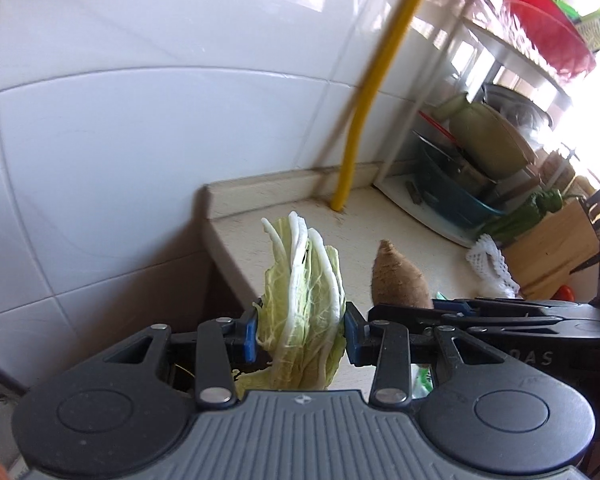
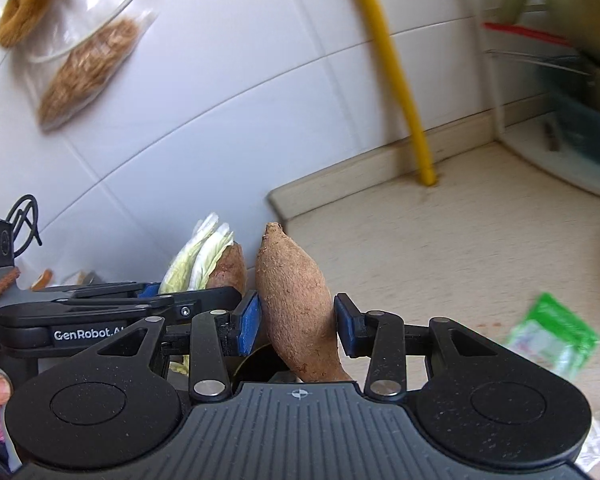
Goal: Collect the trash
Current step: 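Carry the cabbage stalks and sweet potato with both tools over the bin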
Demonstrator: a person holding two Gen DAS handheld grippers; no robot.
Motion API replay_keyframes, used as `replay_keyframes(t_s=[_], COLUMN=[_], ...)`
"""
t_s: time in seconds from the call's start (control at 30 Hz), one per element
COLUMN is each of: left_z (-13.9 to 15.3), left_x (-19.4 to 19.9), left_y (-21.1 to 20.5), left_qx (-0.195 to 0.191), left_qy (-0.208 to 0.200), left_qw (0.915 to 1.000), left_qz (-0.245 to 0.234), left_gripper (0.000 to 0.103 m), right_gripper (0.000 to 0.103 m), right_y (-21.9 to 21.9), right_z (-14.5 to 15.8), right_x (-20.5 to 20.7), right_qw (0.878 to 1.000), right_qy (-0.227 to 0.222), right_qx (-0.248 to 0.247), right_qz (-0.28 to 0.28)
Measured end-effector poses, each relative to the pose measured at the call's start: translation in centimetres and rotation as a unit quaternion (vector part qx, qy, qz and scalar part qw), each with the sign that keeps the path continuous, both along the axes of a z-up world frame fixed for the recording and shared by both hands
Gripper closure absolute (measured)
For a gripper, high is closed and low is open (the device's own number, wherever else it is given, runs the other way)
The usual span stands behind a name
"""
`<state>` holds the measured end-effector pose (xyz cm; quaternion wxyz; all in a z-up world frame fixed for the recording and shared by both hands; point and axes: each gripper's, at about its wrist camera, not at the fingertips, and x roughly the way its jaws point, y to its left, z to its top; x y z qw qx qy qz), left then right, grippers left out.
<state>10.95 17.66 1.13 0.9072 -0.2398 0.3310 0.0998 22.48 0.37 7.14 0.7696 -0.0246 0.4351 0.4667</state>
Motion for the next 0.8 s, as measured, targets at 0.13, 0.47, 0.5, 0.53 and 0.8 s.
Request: replay_keyframes(t_s=[0.13,0.47,0.5,0.53,0.8], left_z=[0.2,0.3,0.3,0.2,-0.1], left_x=[-1.7,-5.8,-6.1,-6.4,-7.6], left_y=[1.2,4.3,4.6,4.7,5.2], left_qx=[0.008,0.015,0.014,0.014,0.026], left_qy=[-0.001,-0.008,-0.008,-0.008,-0.005], left_qw=[0.9999,0.9996,0.9996,0.9995,0.9994], left_qz=[0.006,0.023,0.025,0.027,0.024], left_gripper=[0.066,0.066,0.066,0.066,0.066], right_gripper=[0.055,0.055,0.055,0.055,0.055], right_y=[2.1,6.8,7.2,7.6,9.2], right_z=[0.2,-0.5,-0.6,-0.6,-0.8], right_x=[-1.9,-5.7,-6.0,-6.3,-8.3], right_qw=[1.0,0.999,0.999,0.999,0.998], right_qy=[-0.003,0.009,0.01,0.011,0.009], right_qx=[-0.001,-0.009,-0.01,-0.011,-0.022], right_qz=[0.024,0.045,0.047,0.048,0.055])
